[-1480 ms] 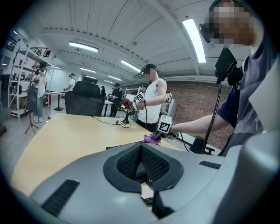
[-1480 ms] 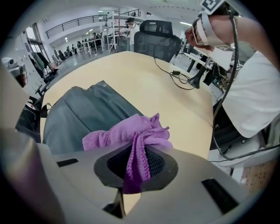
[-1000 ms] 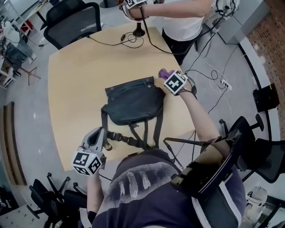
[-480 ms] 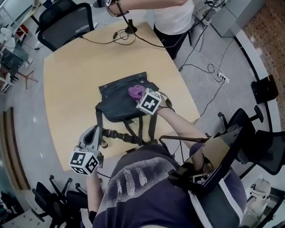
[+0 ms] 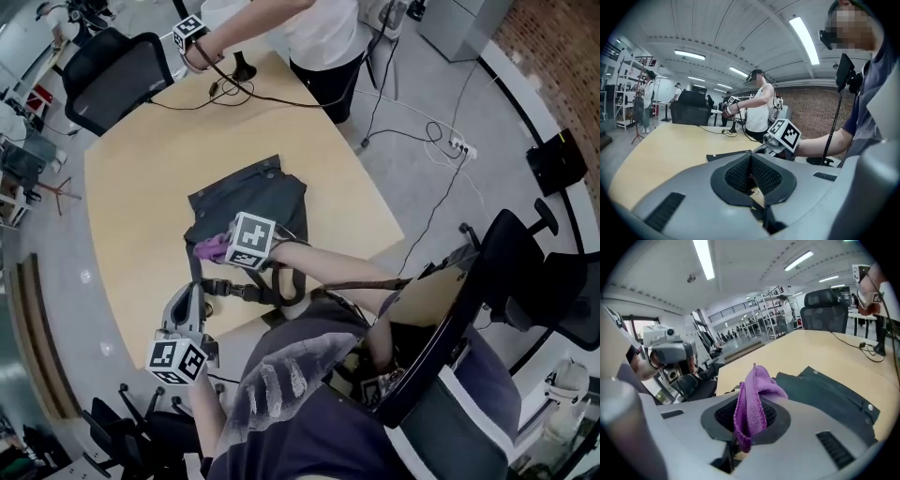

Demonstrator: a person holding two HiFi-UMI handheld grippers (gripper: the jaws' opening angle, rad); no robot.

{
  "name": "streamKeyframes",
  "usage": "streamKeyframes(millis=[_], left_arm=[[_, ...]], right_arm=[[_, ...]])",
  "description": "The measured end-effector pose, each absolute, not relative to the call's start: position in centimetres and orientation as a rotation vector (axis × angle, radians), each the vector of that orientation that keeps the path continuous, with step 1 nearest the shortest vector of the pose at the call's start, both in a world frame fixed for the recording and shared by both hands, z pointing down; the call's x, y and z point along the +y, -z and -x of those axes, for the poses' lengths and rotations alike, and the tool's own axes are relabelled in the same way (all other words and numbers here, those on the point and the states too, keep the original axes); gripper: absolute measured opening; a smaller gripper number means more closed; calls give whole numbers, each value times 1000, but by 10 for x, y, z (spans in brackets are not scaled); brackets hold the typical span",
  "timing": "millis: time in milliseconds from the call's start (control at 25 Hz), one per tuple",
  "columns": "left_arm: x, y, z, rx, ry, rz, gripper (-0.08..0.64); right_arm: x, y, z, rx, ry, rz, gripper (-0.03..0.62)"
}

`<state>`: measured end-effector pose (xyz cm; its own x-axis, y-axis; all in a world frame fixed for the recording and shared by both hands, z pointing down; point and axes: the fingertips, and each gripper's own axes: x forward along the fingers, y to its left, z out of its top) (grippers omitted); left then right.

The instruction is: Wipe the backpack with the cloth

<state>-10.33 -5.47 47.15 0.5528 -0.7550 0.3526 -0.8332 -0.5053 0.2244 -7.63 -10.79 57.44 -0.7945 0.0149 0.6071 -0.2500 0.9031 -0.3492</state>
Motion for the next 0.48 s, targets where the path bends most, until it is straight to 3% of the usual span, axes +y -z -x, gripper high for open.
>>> streamKeyframes(millis=[240, 480], left_arm=[[-33, -464, 88, -1376, -277, -2387, 6], [-3, -455, 94, -1426, -281, -2378, 6]], right_arm=[[-103, -519, 49, -2644, -647, -204, 32], [-96, -451, 20, -2804, -483, -383, 32]])
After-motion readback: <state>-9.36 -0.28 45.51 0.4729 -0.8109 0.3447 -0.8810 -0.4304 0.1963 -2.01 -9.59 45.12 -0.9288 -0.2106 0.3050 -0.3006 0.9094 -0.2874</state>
